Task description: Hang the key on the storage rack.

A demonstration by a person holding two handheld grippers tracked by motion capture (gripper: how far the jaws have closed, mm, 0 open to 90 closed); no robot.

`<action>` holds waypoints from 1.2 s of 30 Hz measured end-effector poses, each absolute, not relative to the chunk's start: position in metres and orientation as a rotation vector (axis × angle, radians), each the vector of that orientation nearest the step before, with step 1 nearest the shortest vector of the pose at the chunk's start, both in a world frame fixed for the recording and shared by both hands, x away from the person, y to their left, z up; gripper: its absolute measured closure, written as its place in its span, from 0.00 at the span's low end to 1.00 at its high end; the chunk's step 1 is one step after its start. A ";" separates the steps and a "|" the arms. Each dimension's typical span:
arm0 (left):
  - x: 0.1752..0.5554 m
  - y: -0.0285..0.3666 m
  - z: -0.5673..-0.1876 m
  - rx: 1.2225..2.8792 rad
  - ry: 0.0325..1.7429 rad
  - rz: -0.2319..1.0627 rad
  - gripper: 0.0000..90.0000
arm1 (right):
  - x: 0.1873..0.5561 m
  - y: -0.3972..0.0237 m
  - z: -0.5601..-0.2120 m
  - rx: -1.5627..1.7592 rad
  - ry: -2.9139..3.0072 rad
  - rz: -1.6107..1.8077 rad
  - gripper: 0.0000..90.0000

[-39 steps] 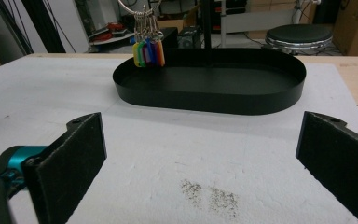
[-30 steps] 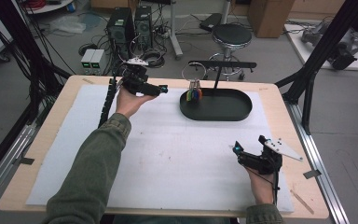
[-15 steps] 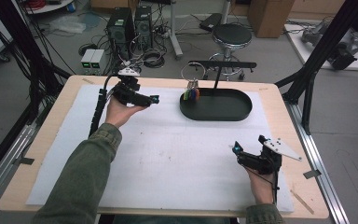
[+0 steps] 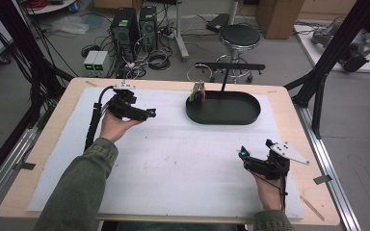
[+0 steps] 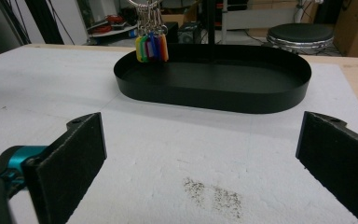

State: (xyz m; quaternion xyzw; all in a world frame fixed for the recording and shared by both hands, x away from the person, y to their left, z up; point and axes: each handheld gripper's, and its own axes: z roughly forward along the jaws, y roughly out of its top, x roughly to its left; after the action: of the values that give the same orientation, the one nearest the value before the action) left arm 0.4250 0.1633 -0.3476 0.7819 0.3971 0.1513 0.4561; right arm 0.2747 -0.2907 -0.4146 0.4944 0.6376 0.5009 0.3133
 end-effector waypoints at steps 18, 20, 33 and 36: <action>0.395 0.193 -0.365 1.905 1.039 0.388 0.02 | 0.274 -0.291 -0.414 1.304 1.681 1.318 0.01; 0.392 0.196 -0.367 1.900 1.045 0.392 0.02 | 0.274 -0.290 -0.415 1.309 1.685 1.319 0.01; 0.376 0.215 -0.380 1.891 1.082 0.371 0.02 | 0.275 -0.290 -0.415 1.309 1.675 1.316 0.01; 0.371 0.218 -0.383 1.899 1.088 0.377 0.02 | 0.274 -0.290 -0.415 1.312 1.678 1.317 0.01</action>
State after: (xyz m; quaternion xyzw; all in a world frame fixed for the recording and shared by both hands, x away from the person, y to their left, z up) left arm 0.3711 0.2183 -0.3832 0.7661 0.4389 0.1522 0.4443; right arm 0.2743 -0.2896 -0.4146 0.4977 0.6363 0.4993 0.3133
